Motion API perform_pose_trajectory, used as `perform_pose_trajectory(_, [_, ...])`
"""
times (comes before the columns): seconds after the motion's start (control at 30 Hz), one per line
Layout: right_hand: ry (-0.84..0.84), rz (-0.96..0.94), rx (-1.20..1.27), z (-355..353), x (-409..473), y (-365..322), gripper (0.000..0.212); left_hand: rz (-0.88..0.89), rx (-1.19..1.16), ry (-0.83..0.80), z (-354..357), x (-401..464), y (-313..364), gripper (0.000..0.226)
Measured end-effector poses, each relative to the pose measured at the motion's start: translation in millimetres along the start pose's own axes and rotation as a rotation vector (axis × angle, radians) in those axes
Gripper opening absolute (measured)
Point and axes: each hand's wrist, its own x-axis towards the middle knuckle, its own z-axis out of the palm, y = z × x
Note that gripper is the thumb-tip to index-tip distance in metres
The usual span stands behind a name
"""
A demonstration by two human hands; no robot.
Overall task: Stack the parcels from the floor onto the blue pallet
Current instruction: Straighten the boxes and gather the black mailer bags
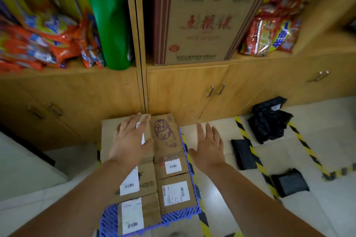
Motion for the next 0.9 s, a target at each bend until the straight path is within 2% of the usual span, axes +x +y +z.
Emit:
perform_pose_trajectory(0.17, [0.079,0.092,0.050,-80,-67,4,0.078,0.051,-0.086,-0.016,-83,-39,48,0.062])
perform_pose_trajectory(0.37, [0.202,0.207,0.081,-140,-154,40,0.077,0.070,-0.322,-0.190,-109,-87,99,0.067])
perform_pose_trajectory(0.67, [0.325,0.469,0.129,-176,-271,164,0.076,0.285,-0.254,-0.266,-127,-110,218,0.075])
perform_pose_trajectory(0.9, [0.347,0.621,0.189,-187,-336,281,0.074,0.394,-0.247,-0.323,-100,-130,335,0.075])
